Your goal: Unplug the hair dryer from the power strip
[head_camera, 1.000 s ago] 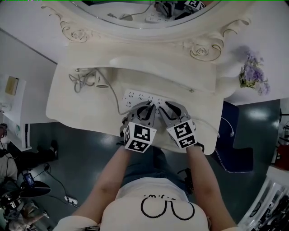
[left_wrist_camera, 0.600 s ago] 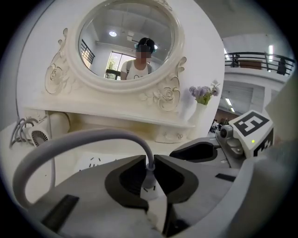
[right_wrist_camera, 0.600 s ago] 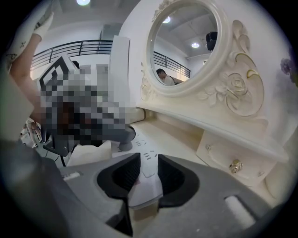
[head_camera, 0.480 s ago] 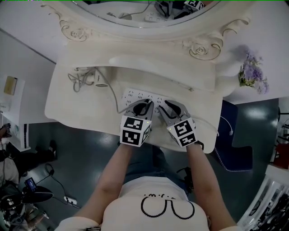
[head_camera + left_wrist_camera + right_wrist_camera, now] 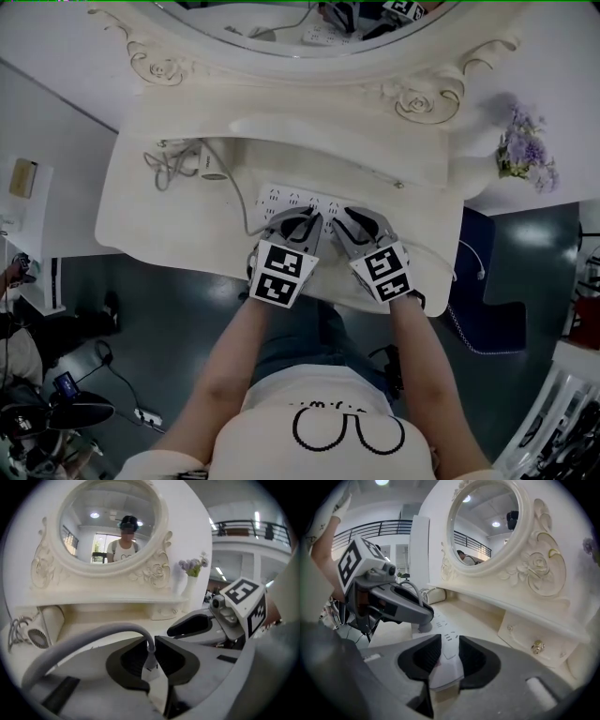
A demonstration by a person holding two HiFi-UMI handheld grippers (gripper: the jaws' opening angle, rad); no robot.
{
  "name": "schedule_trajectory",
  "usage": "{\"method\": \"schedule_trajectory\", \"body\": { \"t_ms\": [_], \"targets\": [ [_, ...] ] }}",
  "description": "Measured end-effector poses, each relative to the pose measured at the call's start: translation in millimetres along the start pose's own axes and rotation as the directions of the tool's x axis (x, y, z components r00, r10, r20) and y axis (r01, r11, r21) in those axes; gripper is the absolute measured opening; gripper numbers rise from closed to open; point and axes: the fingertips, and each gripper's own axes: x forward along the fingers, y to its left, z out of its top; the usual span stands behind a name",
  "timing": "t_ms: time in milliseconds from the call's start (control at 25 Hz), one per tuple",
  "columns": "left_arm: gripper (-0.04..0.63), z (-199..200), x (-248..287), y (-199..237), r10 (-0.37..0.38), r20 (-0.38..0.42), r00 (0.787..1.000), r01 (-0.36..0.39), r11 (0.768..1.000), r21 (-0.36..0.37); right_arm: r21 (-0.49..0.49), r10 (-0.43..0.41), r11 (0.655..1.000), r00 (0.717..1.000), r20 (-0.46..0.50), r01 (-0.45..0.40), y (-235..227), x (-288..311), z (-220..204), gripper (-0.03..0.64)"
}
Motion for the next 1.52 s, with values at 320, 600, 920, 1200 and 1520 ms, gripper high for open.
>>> {"method": "schedule_trajectory", "body": {
  "t_ms": [320,600,920,1200,1520],
  "targets": [
    [0.049,1.8,1.5,-1.0,0.014,-0.041,0.999,-0.009,0.993,0.118,0.008,-0.014,1.0,1.0,-0.006,0.014,-0.5,0.8,0.9,0.118],
    [0.049,2.8,-2.1,1.6,-0.017,0.01,1.0,0.017,1.0,0.004,0.014,-0.021,1.0,1.0,-0.012,0.021,0.2,1.0,0.5,0.118],
    [0.049,9.3,-3.5,3.9,-0.029,0.012,0.999,0.03,0.998,-0.061,0.016,-0.018,1.0,1.0,-0.016,0.019,0.6,0.8,0.6,0.118],
    [0.049,2.5,-13.4,2.7,0.042,0.037,0.998,-0.042,0.999,0.01,0.002,-0.005,1.0,1.0,-0.023,0.005,3.8,1.9,0.3,0.118],
    [0.049,69.9,-16.7,34.5,0.043,0.144,0.989,-0.042,0.999,-0.011,-0.005,-0.008,1.0,1.0,-0.029,0.008,2.4,1.0,-0.9,0.118]
  ]
}}
